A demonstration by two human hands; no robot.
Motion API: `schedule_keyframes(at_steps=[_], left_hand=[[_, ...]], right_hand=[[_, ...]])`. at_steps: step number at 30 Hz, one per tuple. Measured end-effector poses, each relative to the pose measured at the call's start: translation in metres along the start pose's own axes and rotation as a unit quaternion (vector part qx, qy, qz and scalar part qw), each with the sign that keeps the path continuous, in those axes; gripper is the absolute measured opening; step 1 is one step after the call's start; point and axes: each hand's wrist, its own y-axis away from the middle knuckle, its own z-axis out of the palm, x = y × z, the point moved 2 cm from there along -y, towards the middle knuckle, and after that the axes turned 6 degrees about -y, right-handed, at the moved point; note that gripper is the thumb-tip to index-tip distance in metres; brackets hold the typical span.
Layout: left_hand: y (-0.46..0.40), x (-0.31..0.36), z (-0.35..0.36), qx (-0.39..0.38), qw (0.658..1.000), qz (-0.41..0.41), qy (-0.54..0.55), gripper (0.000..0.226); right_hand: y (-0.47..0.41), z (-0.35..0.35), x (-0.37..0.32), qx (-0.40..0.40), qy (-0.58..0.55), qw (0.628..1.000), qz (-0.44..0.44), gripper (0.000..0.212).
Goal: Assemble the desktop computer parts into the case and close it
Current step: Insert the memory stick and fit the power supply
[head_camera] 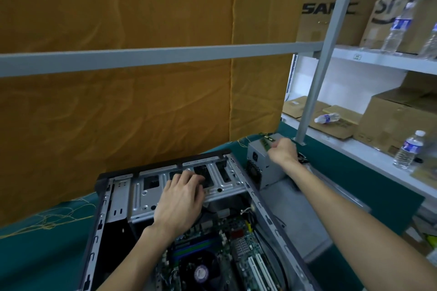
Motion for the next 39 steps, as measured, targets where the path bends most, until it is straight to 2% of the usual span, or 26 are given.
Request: schedule_keyframes(at_steps=[3,6,7,10,13,15,20,22,26,30,35,37,39], left_hand=[[-0.003,-0.001,-0.003,-0.003,0.999,-0.018,0.048,0.03],[-0.004,-0.001,-0.009,0.01,0.984,-0.061,0.167,0.024],[-0.005,0.0,-0.014,0.016,0.964,-0.09,0.25,0.022],[-0.009,-0.001,-0.032,0.073,0.872,-0.158,0.458,0.018],[-0.01,-0.006,-0.047,0.131,0.81,-0.191,0.54,0.021],[-0.009,-0.009,-0.052,0.159,0.794,-0.207,0.548,0.018],[-0.006,-0.013,-0.056,0.115,0.793,-0.202,0.563,0.01],[-0.004,-0.01,-0.055,0.088,0.801,-0.195,0.559,0.008],[0.004,-0.006,-0.056,0.058,0.779,-0.222,0.584,0.012],[0.023,-0.003,-0.055,0.035,0.797,-0.198,0.569,0.013],[0.044,-0.012,-0.057,0.026,0.836,-0.187,0.515,0.014],[0.053,-0.017,-0.057,-0.002,0.845,-0.189,0.5,0.019],[0.063,-0.021,-0.056,-0.031,0.871,-0.169,0.46,0.024]], right_hand=[[0.04,0.006,-0.013,-0.068,-0.208,0.976,0.021,0.027],[0.094,0.021,-0.025,-0.184,-0.301,0.936,0.007,0.02],[0.11,0.027,-0.028,-0.214,-0.313,0.925,-0.002,0.02],[0.146,0.044,-0.035,-0.283,-0.344,0.895,-0.019,0.022],[0.168,0.059,-0.038,-0.326,-0.312,0.89,-0.064,0.02],[0.177,0.067,-0.037,-0.34,-0.268,0.896,-0.099,0.016],[0.182,0.076,-0.037,-0.36,-0.238,0.891,-0.138,0.003],[0.185,0.078,-0.039,-0.371,-0.263,0.879,-0.146,0.009],[0.19,0.078,-0.039,-0.344,-0.279,0.879,-0.175,0.011],[0.186,0.075,-0.039,-0.328,-0.368,0.861,-0.122,0.013],[0.186,0.075,-0.034,-0.319,-0.462,0.827,-0.024,0.014],[0.185,0.076,-0.032,-0.323,-0.473,0.819,-0.013,0.013],[0.186,0.077,-0.03,-0.335,-0.453,0.826,-0.013,0.013]])
